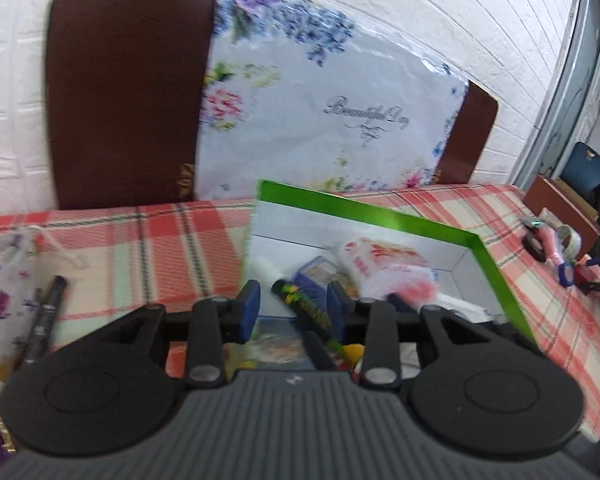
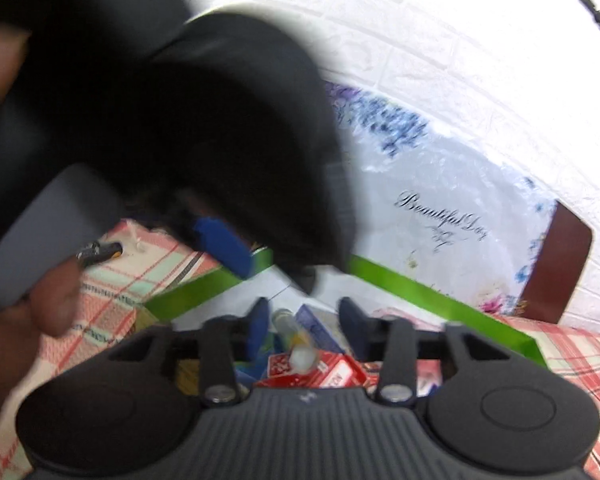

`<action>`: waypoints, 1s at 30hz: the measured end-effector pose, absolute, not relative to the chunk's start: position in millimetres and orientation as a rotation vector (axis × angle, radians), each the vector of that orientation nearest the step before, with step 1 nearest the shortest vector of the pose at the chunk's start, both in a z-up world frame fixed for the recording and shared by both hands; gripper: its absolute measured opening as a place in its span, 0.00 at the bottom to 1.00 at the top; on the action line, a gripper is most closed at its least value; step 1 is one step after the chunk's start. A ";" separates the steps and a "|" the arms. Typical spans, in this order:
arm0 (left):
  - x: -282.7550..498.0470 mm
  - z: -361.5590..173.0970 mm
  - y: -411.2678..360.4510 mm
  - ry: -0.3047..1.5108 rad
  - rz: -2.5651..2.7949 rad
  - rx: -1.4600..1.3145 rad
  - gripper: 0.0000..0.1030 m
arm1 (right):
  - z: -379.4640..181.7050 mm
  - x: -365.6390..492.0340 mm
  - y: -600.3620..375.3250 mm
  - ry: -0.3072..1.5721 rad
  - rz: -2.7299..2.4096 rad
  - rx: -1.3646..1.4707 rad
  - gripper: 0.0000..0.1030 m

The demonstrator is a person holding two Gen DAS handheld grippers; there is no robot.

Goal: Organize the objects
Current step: 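Grasp the floral cloth pouch with the right gripper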

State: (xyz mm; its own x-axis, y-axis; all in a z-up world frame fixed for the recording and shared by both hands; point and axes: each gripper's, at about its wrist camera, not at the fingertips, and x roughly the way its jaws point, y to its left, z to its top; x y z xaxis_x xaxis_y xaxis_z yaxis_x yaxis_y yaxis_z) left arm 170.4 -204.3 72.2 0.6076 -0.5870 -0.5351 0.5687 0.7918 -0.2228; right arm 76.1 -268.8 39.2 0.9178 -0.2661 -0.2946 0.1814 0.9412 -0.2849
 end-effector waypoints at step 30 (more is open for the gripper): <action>127.2 -1.7 61.6 0.495 -0.110 -0.129 0.62 | 28.7 247.6 -109.1 0.701 0.153 0.026 0.96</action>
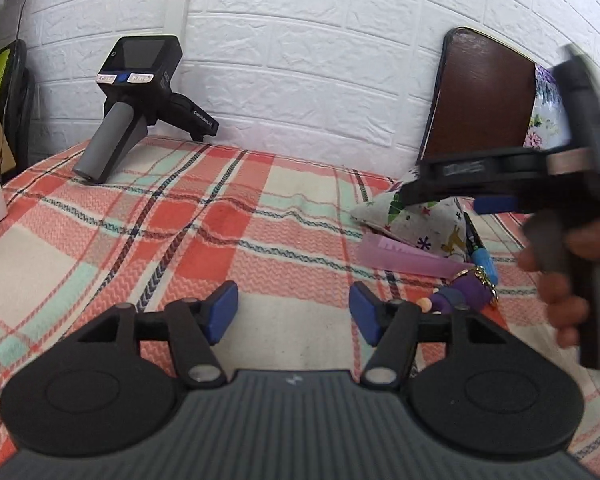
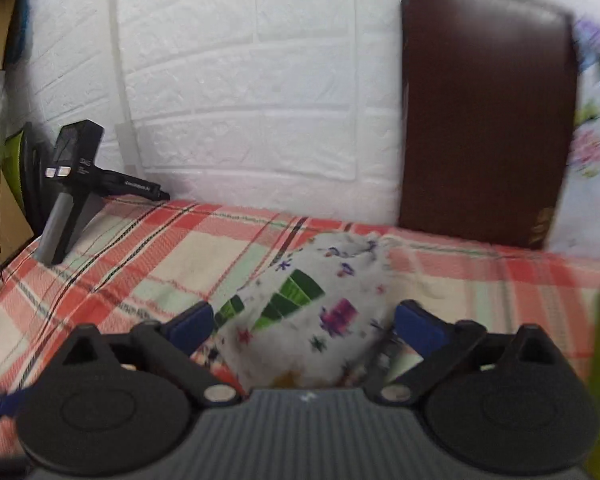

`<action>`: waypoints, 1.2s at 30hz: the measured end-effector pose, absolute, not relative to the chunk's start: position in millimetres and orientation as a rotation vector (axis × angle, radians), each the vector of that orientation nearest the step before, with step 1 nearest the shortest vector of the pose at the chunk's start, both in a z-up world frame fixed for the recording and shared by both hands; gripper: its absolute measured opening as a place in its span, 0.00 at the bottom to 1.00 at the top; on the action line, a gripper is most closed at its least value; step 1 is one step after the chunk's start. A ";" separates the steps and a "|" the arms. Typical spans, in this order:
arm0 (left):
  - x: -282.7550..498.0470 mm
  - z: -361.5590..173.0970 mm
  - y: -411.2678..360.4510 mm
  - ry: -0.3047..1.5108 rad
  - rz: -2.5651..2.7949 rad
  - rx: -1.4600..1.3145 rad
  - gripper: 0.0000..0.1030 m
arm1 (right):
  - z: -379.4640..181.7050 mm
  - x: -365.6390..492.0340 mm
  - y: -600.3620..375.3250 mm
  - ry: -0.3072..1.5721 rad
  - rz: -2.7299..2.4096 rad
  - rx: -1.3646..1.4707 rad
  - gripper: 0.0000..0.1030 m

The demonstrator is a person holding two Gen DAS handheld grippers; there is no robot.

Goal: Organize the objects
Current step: 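Grasp the floral cloth pouch with the right gripper, then close the left gripper on the pouch too and lift it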

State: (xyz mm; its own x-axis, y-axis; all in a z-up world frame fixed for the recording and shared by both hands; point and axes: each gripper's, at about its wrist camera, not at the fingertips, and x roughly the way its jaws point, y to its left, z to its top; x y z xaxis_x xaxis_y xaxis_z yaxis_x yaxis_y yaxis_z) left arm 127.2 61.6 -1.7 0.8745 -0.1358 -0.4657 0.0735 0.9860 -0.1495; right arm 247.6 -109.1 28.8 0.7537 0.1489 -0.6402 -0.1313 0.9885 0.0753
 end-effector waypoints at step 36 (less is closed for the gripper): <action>62.3 9.8 66.3 0.611 -0.003 -0.088 0.70 | 22.5 -1.0 -149.6 0.708 0.451 0.014 0.95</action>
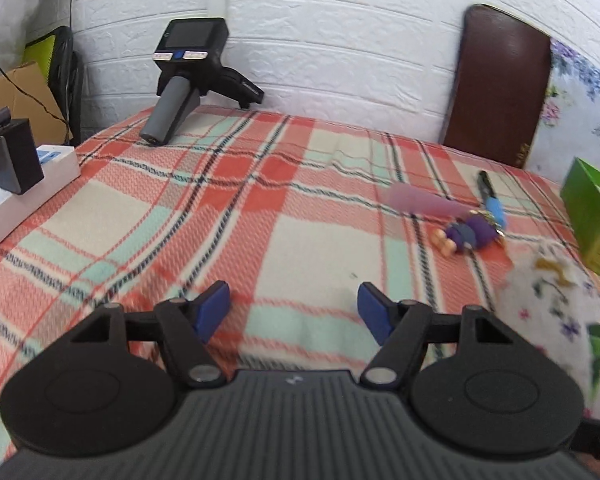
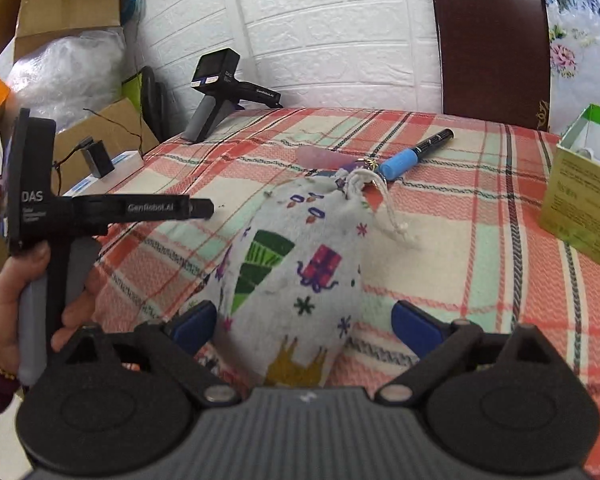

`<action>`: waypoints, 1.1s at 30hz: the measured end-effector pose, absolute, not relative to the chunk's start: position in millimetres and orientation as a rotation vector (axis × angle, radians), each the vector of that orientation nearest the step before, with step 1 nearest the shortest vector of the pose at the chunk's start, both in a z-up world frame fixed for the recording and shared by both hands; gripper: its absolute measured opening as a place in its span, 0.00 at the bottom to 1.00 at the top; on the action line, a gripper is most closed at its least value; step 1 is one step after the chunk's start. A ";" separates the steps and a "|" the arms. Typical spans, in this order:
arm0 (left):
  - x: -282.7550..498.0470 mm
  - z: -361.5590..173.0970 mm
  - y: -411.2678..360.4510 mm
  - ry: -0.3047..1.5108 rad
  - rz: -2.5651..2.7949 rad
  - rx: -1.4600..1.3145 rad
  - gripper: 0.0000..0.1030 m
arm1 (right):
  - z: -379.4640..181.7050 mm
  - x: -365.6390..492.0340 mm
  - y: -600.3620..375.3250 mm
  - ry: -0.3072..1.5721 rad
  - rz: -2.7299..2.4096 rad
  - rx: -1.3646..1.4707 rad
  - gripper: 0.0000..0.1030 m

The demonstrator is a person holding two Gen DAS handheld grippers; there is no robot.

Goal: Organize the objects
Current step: 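Close the left gripper on the pouch too and lift it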

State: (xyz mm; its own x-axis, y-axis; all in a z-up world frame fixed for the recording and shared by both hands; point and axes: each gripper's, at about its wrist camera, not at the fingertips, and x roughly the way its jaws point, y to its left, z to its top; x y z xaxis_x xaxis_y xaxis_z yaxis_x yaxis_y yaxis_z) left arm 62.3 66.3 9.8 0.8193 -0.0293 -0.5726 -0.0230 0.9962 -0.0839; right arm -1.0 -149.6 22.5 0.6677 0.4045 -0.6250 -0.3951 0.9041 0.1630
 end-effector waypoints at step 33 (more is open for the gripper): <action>83.3 66.1 -76.3 0.567 -0.661 -0.265 0.56 | 54.6 -15.3 -162.3 0.362 0.150 -0.329 0.45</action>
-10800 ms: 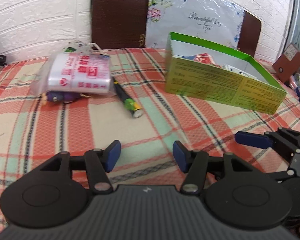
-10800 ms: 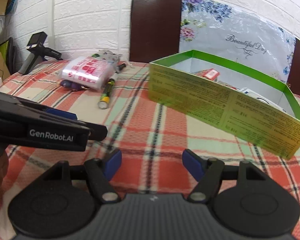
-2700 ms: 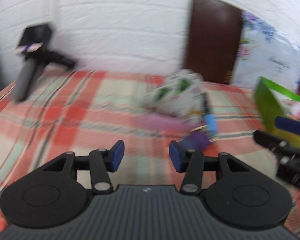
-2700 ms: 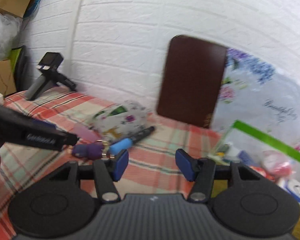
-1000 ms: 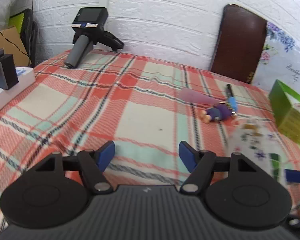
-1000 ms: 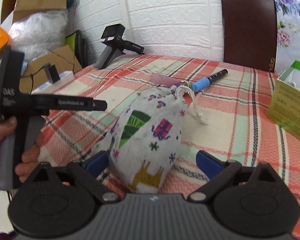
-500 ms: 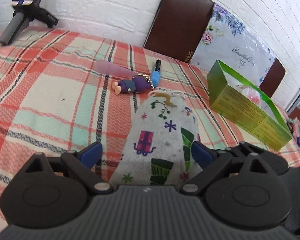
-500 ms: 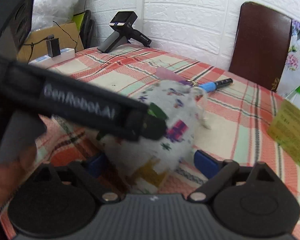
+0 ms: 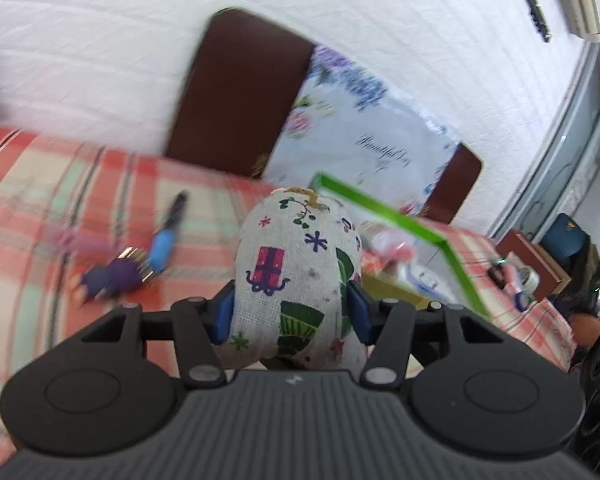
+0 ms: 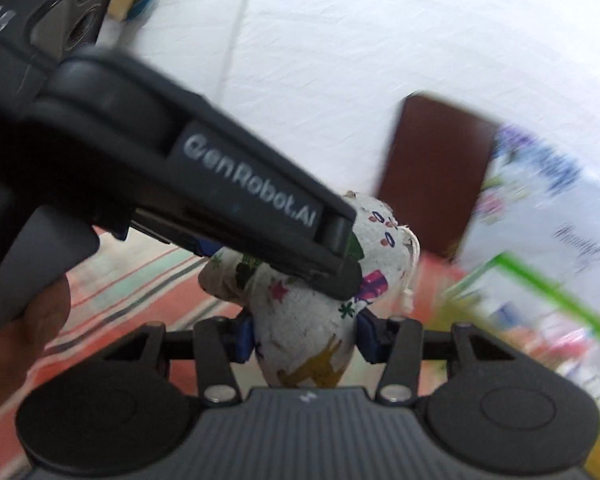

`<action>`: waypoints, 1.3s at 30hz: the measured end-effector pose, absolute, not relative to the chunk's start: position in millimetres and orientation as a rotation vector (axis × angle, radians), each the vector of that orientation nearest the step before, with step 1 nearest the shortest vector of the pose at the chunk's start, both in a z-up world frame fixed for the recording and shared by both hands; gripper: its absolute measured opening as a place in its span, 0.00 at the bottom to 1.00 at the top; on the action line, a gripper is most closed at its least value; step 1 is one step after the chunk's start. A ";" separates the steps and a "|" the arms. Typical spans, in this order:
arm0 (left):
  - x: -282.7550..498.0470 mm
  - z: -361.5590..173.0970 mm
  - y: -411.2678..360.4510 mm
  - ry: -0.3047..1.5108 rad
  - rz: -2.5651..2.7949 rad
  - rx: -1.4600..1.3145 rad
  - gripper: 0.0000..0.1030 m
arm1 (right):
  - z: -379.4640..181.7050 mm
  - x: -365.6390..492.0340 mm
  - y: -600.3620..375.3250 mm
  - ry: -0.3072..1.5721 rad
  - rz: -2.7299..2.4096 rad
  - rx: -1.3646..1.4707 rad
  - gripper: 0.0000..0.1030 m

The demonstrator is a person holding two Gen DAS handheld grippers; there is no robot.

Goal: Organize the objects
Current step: 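Close the left gripper on the pouch too and lift it, then lower the pouch into the green box and open both grippers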

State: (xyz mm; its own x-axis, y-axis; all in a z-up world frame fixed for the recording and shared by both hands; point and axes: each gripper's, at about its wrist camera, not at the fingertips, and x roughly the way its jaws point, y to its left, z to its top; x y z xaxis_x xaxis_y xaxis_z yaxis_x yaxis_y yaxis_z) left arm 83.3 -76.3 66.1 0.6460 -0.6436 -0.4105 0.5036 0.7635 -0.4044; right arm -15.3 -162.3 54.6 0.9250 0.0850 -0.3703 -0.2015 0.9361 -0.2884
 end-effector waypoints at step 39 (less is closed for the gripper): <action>137.3 64.7 -179.9 0.590 -0.499 -0.057 0.67 | 52.7 60.6 -261.7 0.424 -0.169 -0.289 0.75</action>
